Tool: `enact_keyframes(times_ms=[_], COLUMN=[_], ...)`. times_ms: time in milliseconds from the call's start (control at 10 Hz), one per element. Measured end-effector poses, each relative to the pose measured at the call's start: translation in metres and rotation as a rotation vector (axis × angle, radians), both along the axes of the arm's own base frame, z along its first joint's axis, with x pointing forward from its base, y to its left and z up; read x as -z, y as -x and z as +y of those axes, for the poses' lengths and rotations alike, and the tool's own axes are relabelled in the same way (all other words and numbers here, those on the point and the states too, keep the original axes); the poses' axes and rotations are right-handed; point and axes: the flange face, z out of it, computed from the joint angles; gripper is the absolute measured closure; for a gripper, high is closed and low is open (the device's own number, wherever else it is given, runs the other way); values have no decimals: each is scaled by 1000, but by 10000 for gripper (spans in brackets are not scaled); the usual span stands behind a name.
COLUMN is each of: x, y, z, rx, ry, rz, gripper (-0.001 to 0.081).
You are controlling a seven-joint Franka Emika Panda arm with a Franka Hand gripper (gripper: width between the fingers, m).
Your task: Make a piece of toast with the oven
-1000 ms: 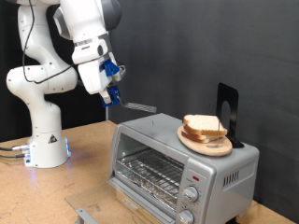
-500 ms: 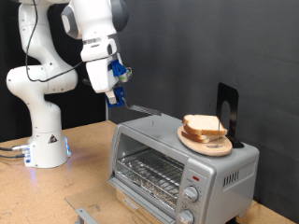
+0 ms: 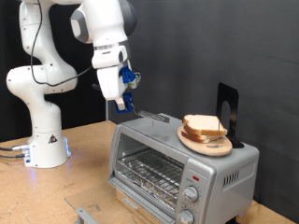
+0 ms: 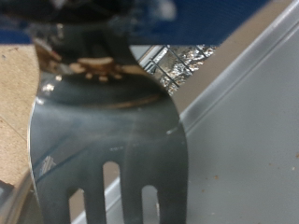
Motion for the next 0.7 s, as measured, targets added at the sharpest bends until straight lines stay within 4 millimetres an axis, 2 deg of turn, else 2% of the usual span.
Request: enact_keyframes(times_ms=[700], x=[10], y=[-3], z=[35], rx=[-26], ry=[12], rz=[-4], gripper=[406])
